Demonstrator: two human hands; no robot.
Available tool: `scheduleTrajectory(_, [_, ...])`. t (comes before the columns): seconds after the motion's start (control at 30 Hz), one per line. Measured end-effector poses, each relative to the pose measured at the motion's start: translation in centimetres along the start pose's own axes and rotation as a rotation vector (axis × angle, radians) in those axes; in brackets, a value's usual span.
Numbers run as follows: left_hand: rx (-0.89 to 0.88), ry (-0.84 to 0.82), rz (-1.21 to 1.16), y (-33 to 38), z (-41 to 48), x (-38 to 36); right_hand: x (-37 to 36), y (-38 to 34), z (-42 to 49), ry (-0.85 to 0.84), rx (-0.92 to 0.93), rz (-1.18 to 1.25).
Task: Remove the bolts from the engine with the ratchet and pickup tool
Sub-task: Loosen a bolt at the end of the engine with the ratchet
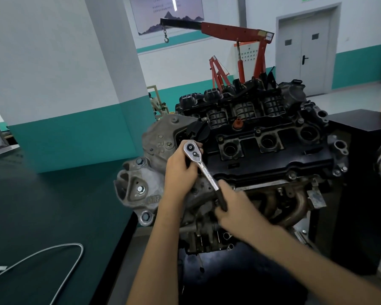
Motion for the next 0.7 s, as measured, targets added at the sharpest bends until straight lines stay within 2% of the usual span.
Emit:
scheduleTrajectory(0.03, [-0.015,-0.025,0.004,0.1,0.0,0.1,1.8,0.7,0.6,-0.028,0.032,-0.085])
scheduleTrajectory(0.17, [0.019,-0.054,0.018,-0.1,0.1,0.1,8.9,2.0,4.8,-0.005,0.211,-0.721])
scheduleTrajectory(0.23, [0.033,-0.008,0.037,0.2,0.0,0.0,9.8,1.9,5.7,0.033,0.259,-0.832])
scheduleTrajectory(0.3, [0.05,0.045,0.069,0.4,-0.1,-0.1,8.2,1.9,4.4,0.077,0.22,-0.777])
scheduleTrajectory(0.43, [0.046,0.059,0.107,0.2,-0.1,-0.4,0.4,0.6,-0.4,0.094,0.0,-0.135])
scheduleTrajectory(0.53, [0.099,0.056,0.042,0.0,-0.2,-0.4,-4.7,-1.9,-0.8,0.152,-0.072,0.075])
scheduleTrajectory(0.6, [0.104,0.059,0.003,0.0,-0.2,-0.3,-5.5,-2.4,-0.6,0.145,-0.073,0.134])
scheduleTrajectory(0.7, [0.037,0.041,0.013,0.1,-0.1,0.1,-2.2,-0.3,-0.1,0.053,-0.021,-0.022])
Point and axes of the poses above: each hand's wrist, its own z-axis towards the middle knuckle, its own x-axis out of the back of the hand, y = z × x, the point moved 2 cm from there along z, towards the middle knuckle
